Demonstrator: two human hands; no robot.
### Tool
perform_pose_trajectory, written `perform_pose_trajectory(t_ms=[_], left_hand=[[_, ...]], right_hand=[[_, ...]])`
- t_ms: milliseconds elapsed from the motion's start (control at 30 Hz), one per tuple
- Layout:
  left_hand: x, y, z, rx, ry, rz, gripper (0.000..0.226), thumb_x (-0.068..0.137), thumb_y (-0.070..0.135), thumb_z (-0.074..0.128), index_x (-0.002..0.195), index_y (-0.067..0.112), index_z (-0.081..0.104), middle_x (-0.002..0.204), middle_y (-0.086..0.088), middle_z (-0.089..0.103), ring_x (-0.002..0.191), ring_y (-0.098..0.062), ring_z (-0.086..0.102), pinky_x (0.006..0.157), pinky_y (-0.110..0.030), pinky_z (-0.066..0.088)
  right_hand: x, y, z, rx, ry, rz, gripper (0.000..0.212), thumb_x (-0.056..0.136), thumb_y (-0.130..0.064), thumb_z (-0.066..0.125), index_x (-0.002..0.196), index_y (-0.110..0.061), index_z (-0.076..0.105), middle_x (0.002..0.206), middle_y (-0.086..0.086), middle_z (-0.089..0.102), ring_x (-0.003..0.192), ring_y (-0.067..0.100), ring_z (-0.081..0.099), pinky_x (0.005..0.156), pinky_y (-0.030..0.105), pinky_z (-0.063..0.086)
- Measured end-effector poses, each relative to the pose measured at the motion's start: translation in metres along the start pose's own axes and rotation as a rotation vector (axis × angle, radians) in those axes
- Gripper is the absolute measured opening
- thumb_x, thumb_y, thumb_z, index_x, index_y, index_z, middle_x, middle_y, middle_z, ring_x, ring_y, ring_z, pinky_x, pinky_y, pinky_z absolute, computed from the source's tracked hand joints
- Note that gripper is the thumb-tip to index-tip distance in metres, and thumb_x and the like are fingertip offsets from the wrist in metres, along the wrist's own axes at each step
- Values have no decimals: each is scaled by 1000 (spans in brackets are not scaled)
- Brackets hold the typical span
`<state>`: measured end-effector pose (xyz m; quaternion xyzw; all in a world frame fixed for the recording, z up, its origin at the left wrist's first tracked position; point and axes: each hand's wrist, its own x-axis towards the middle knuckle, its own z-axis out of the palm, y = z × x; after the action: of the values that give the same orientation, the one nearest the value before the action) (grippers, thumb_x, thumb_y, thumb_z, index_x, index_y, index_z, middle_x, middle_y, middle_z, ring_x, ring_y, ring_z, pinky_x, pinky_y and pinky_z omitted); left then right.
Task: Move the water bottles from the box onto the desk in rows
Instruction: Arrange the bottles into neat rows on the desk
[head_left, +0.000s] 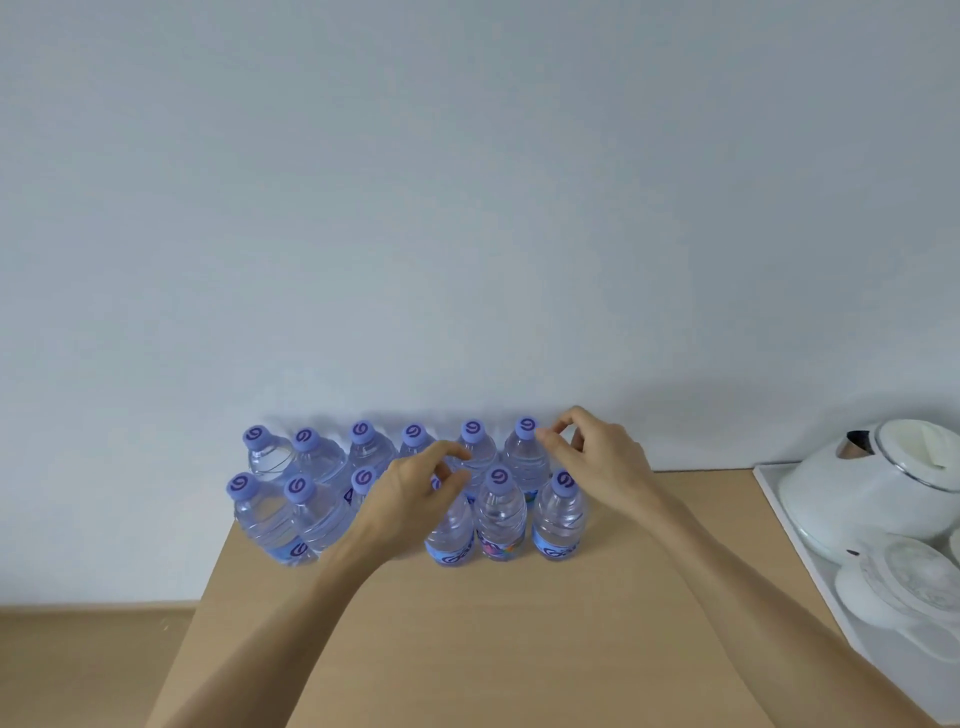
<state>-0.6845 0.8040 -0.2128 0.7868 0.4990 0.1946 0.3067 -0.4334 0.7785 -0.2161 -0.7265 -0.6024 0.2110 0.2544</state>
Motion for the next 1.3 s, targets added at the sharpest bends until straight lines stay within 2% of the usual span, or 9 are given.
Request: perform_pose_trajectory(t_ms=[133, 267, 433, 533, 733, 833, 1000, 1167, 1300], left_hand=[[-15, -11, -20, -19, 69, -28, 14, 95, 28, 55, 108, 31, 61, 81, 12, 64, 52, -5, 57, 61, -33, 53], [-29, -27, -46, -36, 141, -48, 13, 95, 26, 57, 105, 31, 64, 78, 10, 63, 55, -9, 58, 61, -33, 53], [-39, -51, -87, -40, 212, -69, 13, 95, 22, 57, 104, 25, 66, 77, 9, 63, 58, -5, 57, 56, -15, 44], [-43, -75, -118, -43, 233, -85, 13, 95, 24, 56, 99, 31, 66, 79, 9, 64, 62, -6, 58, 59, -18, 46], [-40, -131, -185, -96, 282, -89, 13, 93, 22, 58, 97, 32, 66, 80, 5, 67, 59, -14, 60, 52, -21, 48], [-28, -159, -211, -113, 298, -110, 12, 94, 22, 57, 97, 30, 66, 77, 3, 67, 57, -11, 61, 49, -17, 46], [0, -201, -221, -56, 187, -146, 11, 93, 27, 57, 101, 31, 62, 87, 5, 64, 67, -16, 64, 54, -20, 44], [24, -225, -200, 68, -24, -79, 20, 89, 36, 65, 107, 29, 59, 91, 10, 62, 69, -1, 55, 64, -15, 41], [37, -230, -192, 65, -68, -53, 18, 86, 40, 65, 103, 34, 62, 87, 10, 62, 71, -5, 57, 70, -24, 48]], right_hand=[[10, -21, 10, 38, 2, -47, 30, 93, -57, 50, 92, -28, 56, 55, -8, 54, 55, 11, 53, 59, 29, 43], [17, -48, 26, 55, -24, -107, 29, 94, -56, 50, 93, -28, 57, 55, -8, 54, 55, 10, 53, 56, 28, 40], [26, -84, 50, 57, -48, -142, 28, 93, -55, 51, 91, -28, 58, 53, -9, 53, 53, 8, 51, 56, 28, 38], [32, -111, 65, 70, -40, -154, 26, 94, -53, 51, 92, -28, 58, 54, -9, 54, 55, 8, 52, 57, 30, 40], [51, -173, 98, 47, -54, -162, 23, 95, -48, 51, 94, -27, 58, 57, -7, 58, 56, 11, 55, 57, 29, 41], [64, -200, 113, 41, -63, -169, 21, 94, -46, 53, 94, -26, 59, 65, -7, 61, 60, 10, 55, 58, 27, 41], [78, -228, 142, -42, -115, -198, 22, 91, -44, 59, 95, -23, 63, 80, -11, 62, 74, 7, 59, 71, 29, 51], [83, -239, 168, -295, -334, -364, 43, 88, -44, 64, 127, -27, 57, 102, -6, 60, 87, 10, 51, 76, 26, 40], [88, -236, 183, -399, -369, -389, 46, 87, -47, 64, 130, -33, 54, 112, -3, 55, 104, 16, 52, 77, 29, 38]])
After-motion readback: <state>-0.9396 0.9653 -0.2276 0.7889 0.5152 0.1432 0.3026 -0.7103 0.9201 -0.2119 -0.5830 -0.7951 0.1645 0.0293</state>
